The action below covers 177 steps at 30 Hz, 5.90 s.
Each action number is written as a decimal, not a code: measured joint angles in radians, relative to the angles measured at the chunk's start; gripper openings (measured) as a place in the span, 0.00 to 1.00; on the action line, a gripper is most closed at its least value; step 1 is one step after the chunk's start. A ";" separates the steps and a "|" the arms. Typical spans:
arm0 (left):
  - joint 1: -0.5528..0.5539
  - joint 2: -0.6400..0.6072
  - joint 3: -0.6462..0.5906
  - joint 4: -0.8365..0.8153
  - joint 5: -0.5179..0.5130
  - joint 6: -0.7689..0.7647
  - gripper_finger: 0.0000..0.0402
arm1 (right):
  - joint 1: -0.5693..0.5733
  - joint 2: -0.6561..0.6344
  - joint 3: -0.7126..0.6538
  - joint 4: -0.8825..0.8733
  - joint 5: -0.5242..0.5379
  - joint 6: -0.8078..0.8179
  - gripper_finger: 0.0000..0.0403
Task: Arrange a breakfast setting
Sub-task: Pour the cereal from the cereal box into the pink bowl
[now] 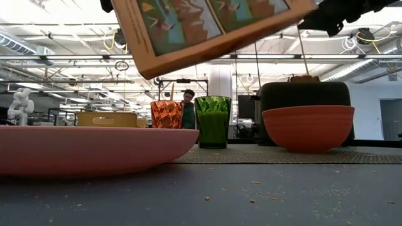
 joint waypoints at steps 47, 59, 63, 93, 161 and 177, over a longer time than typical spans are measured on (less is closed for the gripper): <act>0.153 0.242 0.192 -0.210 0.243 -0.069 0.52 | 0.001 -0.013 0.000 0.072 0.097 -0.105 0.44; 0.170 0.254 0.190 -0.191 0.312 -0.097 0.52 | 0.001 -0.013 0.000 0.072 0.096 -0.106 0.44; 0.171 0.251 0.193 -0.181 0.254 -0.092 0.52 | 0.001 -0.013 0.000 0.072 0.096 -0.098 0.44; 0.191 0.242 0.191 -0.210 0.256 -0.098 0.52 | 0.002 0.033 0.000 0.268 -0.039 -0.092 0.44; 0.160 0.242 0.192 -0.111 0.257 -0.009 0.75 | 0.001 0.345 0.000 0.510 -0.164 -0.072 0.00; 0.151 0.238 0.192 -0.298 0.274 -0.017 0.85 | 0.001 0.341 0.000 0.521 -0.163 -0.072 0.00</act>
